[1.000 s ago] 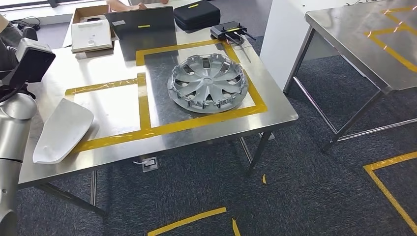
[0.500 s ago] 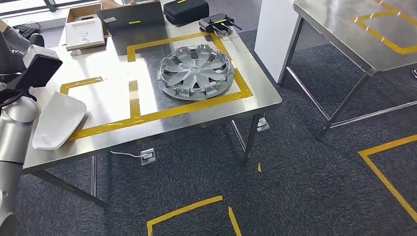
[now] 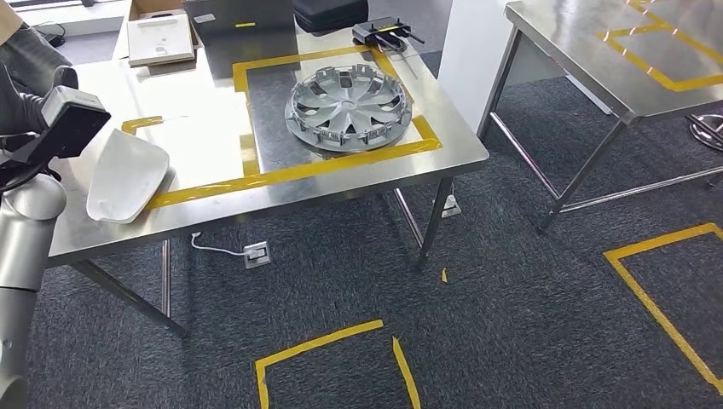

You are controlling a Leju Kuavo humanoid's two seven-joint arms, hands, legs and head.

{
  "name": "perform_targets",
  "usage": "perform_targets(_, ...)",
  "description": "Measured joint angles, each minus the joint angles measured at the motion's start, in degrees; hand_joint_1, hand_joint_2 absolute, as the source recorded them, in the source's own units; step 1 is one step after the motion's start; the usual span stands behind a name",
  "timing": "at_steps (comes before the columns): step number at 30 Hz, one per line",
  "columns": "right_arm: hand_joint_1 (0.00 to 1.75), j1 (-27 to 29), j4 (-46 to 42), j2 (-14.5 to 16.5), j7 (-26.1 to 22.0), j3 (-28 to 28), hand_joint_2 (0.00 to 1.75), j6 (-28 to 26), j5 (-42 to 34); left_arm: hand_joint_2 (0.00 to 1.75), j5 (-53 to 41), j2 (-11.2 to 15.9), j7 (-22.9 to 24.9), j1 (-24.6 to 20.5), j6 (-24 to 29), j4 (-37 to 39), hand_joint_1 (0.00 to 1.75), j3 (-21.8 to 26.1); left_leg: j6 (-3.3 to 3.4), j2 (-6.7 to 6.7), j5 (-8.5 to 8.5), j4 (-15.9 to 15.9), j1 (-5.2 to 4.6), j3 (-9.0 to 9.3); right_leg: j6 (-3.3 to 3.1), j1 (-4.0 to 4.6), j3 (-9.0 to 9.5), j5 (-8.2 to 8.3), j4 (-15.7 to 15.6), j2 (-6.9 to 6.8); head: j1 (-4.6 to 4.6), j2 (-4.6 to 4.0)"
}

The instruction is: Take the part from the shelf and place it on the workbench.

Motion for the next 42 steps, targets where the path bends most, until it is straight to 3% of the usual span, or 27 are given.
perform_targets(2, 0.0, -0.1, 0.0, 0.0, 0.0, 0.0, 0.0, -0.1, 0.0, 0.0, 0.0, 0.0, -0.2, 0.3, 0.0, 0.0, 0.0, 0.1, -0.32, 0.01, 0.88, 0.6, 0.04, -1.66, -0.14, 0.0, 4.8, 2.46, -4.8, -0.07, 0.03, 0.01)
perform_targets(4, 0.0, -0.2, 0.0, -0.1, 0.0, 0.0, 0.0, -0.2, 0.0, 0.0, 0.0, 0.2, -0.5, 0.4, 0.0, -0.2, 0.0, 0.4, -0.91, 0.05, 1.48, 1.3, -0.05, -2.74, -0.75, 0.21, 10.04, 2.39, -12.1, -0.14, 0.03, 0.01)
perform_targets(5, 0.0, -0.3, 0.0, -0.1, 0.0, 0.0, 0.0, -0.2, 0.0, 0.0, 0.0, 0.3, -0.6, 0.4, 0.0, -0.2, 0.0, 0.5, -1.27, 0.11, 1.74, 1.5, -0.1, -2.92, -1.2, 0.34, 11.37, 1.85, -14.1, -0.13, 0.08, 0.01)
perform_targets(8, 0.0, -0.2, 0.0, 0.0, 0.0, -0.1, 0.0, -0.2, 0.1, 0.0, 0.0, 0.4, -0.8, 0.5, 0.0, -0.3, 0.0, 0.7, -2.38, 0.19, 2.61, 1.3, -0.07, -3.09, -2.59, 0.41, 11.14, 2.44, -15.3, -0.08, 0.19, 0.0)
perform_targets(9, 0.0, -0.2, 0.0, 0.0, 0.0, -0.1, 0.0, -0.2, 0.1, 0.0, 0.0, 0.5, -0.8, 0.6, 0.0, -0.3, 0.0, 0.8, -2.73, 0.09, 1.94, 1.7, -0.02, -3.53, -3.0, 0.31, 10.69, 3.09, -15.5, -0.15, 0.14, 0.0)
perform_targets(11, 0.0, -0.3, 0.0, 0.0, -0.1, -0.1, 0.0, -0.3, 0.1, 0.0, -0.2, 0.7, -0.8, 0.6, 0.0, -0.3, 0.0, 1.0, -3.44, -0.11, -2.36, 5.7, 0.2, -5.18, -3.56, 0.1, 9.38, 4.5, -15.8, -0.29, 0.07, 0.0)
perform_targets(13, 0.0, -0.2, 0.0, 0.0, 0.0, -0.1, 0.0, -0.4, 0.1, 0.0, -0.8, 0.8, -0.8, 0.9, 0.0, -0.2, 0.0, 1.3, -4.02, -0.17, -7.36, 13.1, 0.35, -7.03, -3.7, 0.09, 7.74, 5.82, -15.8, -0.3, 0.02, 0.0)
perform_targets(14, 0.0, -0.2, 0.0, 0.0, 0.0, -0.2, 0.0, -0.5, 0.1, 0.0, -1.1, 0.8, -0.9, 1.1, 0.0, -0.1, 0.0, 1.5, -4.17, -0.17, -8.27, 16.0, 0.4, -7.31, -3.67, 0.1, 6.93, 6.45, -15.7, -0.3, 0.03, 0.0)
perform_targets(15, 0.0, -0.2, 0.0, 0.0, 0.0, -0.2, 0.0, -0.5, 0.1, 0.0, -1.2, 0.9, -0.9, 1.3, 0.0, 0.0, 0.0, 1.7, -4.21, -0.17, -7.96, 17.2, 0.42, -6.77, -3.62, 0.09, 6.11, 7.1, -15.7, -0.3, 0.02, 0.0)
perform_targets(16, 0.0, -0.2, 0.0, 0.0, 0.0, -0.2, 0.0, -0.5, 0.1, 0.0, -1.2, 1.0, -0.9, 1.4, 0.0, 0.2, 0.0, 1.8, -4.16, -0.17, -6.66, 16.3, 0.45, -5.18, -3.52, 0.09, 5.33, 7.73, -15.7, -0.29, 0.02, 0.0)
perform_targets(18, 0.0, -0.2, 0.0, 0.0, 0.0, -0.2, 0.0, -0.6, 0.1, 0.0, -0.5, 1.5, -1.0, 1.4, 0.0, 0.5, 0.0, 2.3, -3.79, -0.21, -4.87, 9.1, 0.44, 0.59, -3.2, 0.11, 4.04, 8.97, -15.7, -0.23, 0.02, 0.0)
perform_targets(20, 0.0, -0.2, 0.0, 0.0, 0.0, -0.3, 0.0, -0.6, 0.0, 0.0, 1.4, 2.2, -1.0, 1.5, -0.4, 1.2, 0.0, 2.8, -3.08, -0.33, -5.45, 2.3, 0.13, 5.22, -2.57, 0.14, 3.53, 10.13, -15.8, -0.07, 0.04, 0.0)
perform_targets(21, 0.0, -0.2, 0.0, 0.0, 0.0, -0.3, 0.0, -0.5, 0.0, 0.0, 2.7, 2.7, -1.0, 1.6, -0.7, 1.9, 0.0, 3.1, -2.66, -0.38, -5.97, 0.7, -0.07, 5.97, -2.19, 0.1, 3.53, 10.72, -16.0, 0.01, -0.06, 0.0)
perform_targets(23, 0.0, -0.1, 0.0, -0.1, 0.0, -0.7, 0.0, -0.5, -0.1, 0.0, 5.5, 3.5, -1.2, 2.1, -1.4, 3.5, 0.0, 3.7, -1.73, -0.34, -5.16, 0.2, -0.18, 5.59, -1.43, -0.04, 3.61, 11.72, -16.5, 0.13, -0.33, 0.0)
perform_targets(24, 0.0, 0.0, 0.0, -0.1, -0.1, -0.9, 0.0, -0.5, -0.1, 0.0, 6.8, 3.9, -1.4, 2.4, -1.5, 4.4, 0.0, 4.0, -1.21, -0.24, -4.53, 0.0, -0.14, 5.23, -1.16, -0.08, 3.4, 11.45, -16.4, 0.16, -0.43, 0.0)
perform_targets(25, 0.0, 0.1, 0.0, -0.1, -0.1, -1.0, 0.0, -0.4, -0.1, 0.0, 7.8, 4.2, -1.6, 2.8, -1.6, 5.2, 0.0, 4.3, -0.71, -0.16, -3.78, -0.2, -0.04, 4.77, -0.96, -0.08, 2.9, 10.09, -15.5, 0.14, -0.4, 0.0)
perform_targets(28, 0.0, 0.2, 0.0, -0.3, 0.1, -1.2, 0.0, -0.5, -0.3, 0.0, 10.4, 4.8, -1.6, 5.0, -1.6, 8.0, 0.0, 5.5, 0.03, -0.11, -1.44, -0.4, 0.01, 2.48, -0.78, 0.02, 0.19, 1.88, -6.5, 0.03, -0.14, 0.0)
perform_targets(29, 0.0, 0.1, 0.0, -0.4, 0.2, -1.3, 0.0, -0.5, -0.3, 0.0, 11.5, 5.0, -1.3, 6.2, -1.7, 9.4, 0.0, 6.2, 0.01, -0.09, -0.74, -0.3, -0.04, 1.56, -0.74, 0.09, -0.42, 0.17, -2.9, 0.02, -0.1, 0.0)
perform_targets(30, 0.0, 0.1, 0.0, -0.5, 0.2, -1.5, 0.0, -0.5, -0.4, 0.0, 12.6, 5.1, -0.8, 7.7, -1.9, 11.1, 0.0, 7.0, -0.05, -0.01, -0.1, -0.2, -0.09, 0.67, -0.73, 0.18, -0.33, -0.13, -0.5, 0.02, -0.09, 0.0)
perform_targets(31, 0.0, 0.1, 0.0, -0.5, 0.2, -1.6, 0.0, -0.6, -0.5, 0.0, 13.8, 5.2, -0.1, 9.4, -2.2, 13.1, 0.0, 8.0, -0.15, 0.1, 0.46, 0.0, -0.12, -0.19, -0.78, 0.24, 0.65, 0.71, 0.2, 0.02, -0.08, 0.0)
perform_targets(32, 0.0, 0.1, 0.0, -0.6, 0.3, -1.7, 0.0, -0.6, -0.5, 0.0, 14.8, 5.2, 0.7, 11.1, -2.7, 15.1, 0.0, 8.9, -0.31, 0.2, 0.9, 0.3, -0.13, -0.95, -0.9, 0.28, 2.66, 2.18, -1.2, 0.02, -0.08, 0.0)
perform_targets(34, 0.0, -0.1, 0.0, -0.7, 0.4, -1.9, 0.0, -0.6, -0.5, 0.0, 17.3, 5.2, 3.0, 14.4, -4.7, 19.3, 0.0, 11.1, -0.76, 0.46, 1.6, 0.9, -0.17, -2.24, -1.29, 0.37, 8.72, 2.85, -8.5, 0.08, -0.07, 0.0)
perform_targets(36, 0.0, -0.2, 0.0, -0.8, 0.4, -2.0, 0.0, -0.6, -0.3, 0.0, 20.6, 4.9, 6.3, 18.1, -8.1, 23.3, 0.0, 13.8, -1.41, 0.74, 2.31, 1.1, -0.28, -2.84, -1.89, 0.6, 12.46, 1.39, -14.4, 0.2, -0.1, 0.0)
perform_targets(37, 0.0, -0.2, 0.0, -0.8, 0.4, -2.1, 0.0, -0.6, -0.2, 0.0, 22.1, 4.5, 7.9, 20.1, -9.5, 25.2, 0.0, 15.3, -1.77, 0.84, 2.76, 1.0, -0.32, -2.87, -2.24, 0.74, 12.81, 1.07, -15.4, 0.25, -0.11, 0.0)
perform_targets(39, 0.0, -0.1, 0.0, -0.9, 0.3, -2.3, 0.0, -0.5, 0.0, 0.0, 23.8, 3.4, 10.5, 24.5, -11.0, 28.6, 0.0, 18.0, -2.49, 0.83, 3.26, 0.6, -0.2, -2.92, -3.07, 0.62, 12.23, 2.02, -16.0, 0.24, -0.12, 0.0)
perform_targets(40, 0.0, -0.1, 0.0, -0.9, 0.3, -2.4, 0.0, -0.4, 0.0, 0.0, 24.1, 2.9, 12.0, 26.6, -11.4, 30.1, 0.0, 19.0, -2.86, 0.63, 2.37, 1.1, -0.1, -3.28, -3.47, 0.51, 11.81, 2.7, -16.3, 0.19, -0.13, 0.0)
perform_targets(42, 0.0, -0.1, 0.0, -1.1, 0.3, -2.5, 0.0, 0.1, 0.4, 0.0, 24.2, 2.0, 16.9, 30.0, -12.9, 32.7, 0.0, 20.5, -3.61, 0.11, -2.39, 5.4, 0.12, -4.97, -3.94, 0.36, 10.5, 4.09, -16.6, 0.02, -0.14, 0.0)
